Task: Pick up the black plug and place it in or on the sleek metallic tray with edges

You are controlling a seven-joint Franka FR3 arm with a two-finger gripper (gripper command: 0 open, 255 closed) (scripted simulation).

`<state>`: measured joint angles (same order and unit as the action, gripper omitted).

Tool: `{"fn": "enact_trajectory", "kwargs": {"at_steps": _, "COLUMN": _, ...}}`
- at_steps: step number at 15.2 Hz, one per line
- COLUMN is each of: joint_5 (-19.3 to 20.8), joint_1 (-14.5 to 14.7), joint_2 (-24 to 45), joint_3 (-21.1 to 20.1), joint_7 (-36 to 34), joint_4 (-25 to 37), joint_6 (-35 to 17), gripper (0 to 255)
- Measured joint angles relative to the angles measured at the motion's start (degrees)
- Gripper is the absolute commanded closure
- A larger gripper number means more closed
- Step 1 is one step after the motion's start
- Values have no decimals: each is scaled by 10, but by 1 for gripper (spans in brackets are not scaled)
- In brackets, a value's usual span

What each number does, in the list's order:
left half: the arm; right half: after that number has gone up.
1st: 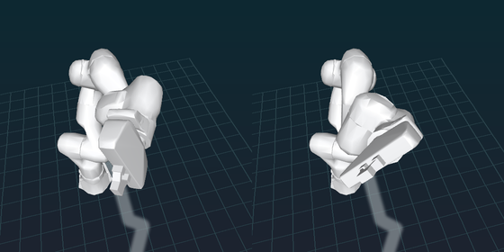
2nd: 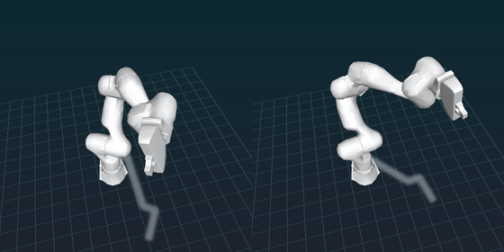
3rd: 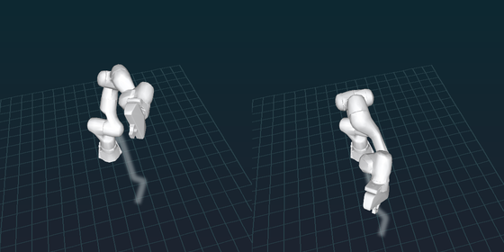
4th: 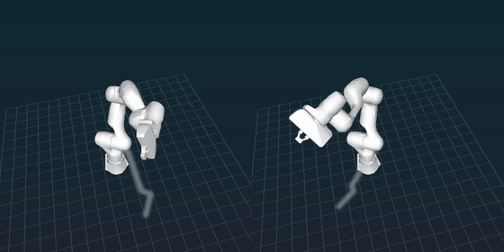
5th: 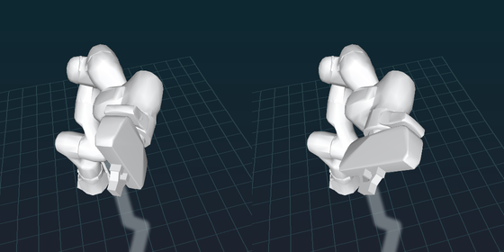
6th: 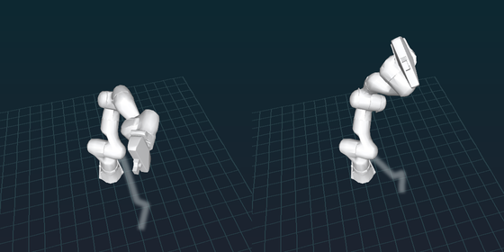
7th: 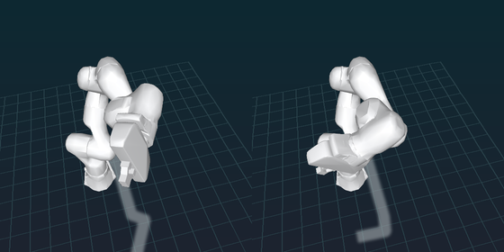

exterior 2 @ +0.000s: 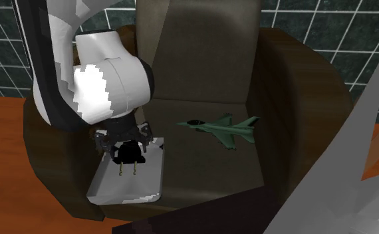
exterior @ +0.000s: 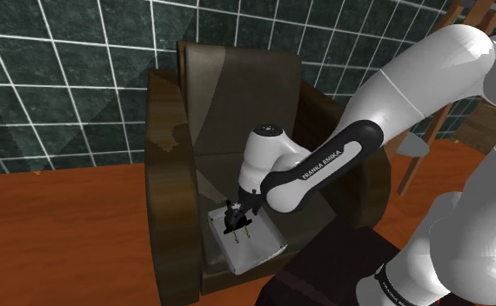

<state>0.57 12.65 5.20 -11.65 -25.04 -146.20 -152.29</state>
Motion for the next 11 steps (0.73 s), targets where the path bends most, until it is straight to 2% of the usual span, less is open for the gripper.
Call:
{"fn": "enact_trajectory", "kwargs": {"at_steps": 5, "joint_5": -24, "joint_1": -1, "joint_2": -66, "joint_3": -4, "joint_7": 16, "joint_4": 5, "joint_6": 69, "gripper": 0}}
{"fn": "enact_trajectory", "kwargs": {"at_steps": 11, "joint_5": -27, "joint_1": -1, "joint_2": -73, "joint_3": -4, "joint_7": 19, "joint_4": 8, "joint_6": 80, "gripper": 0}}
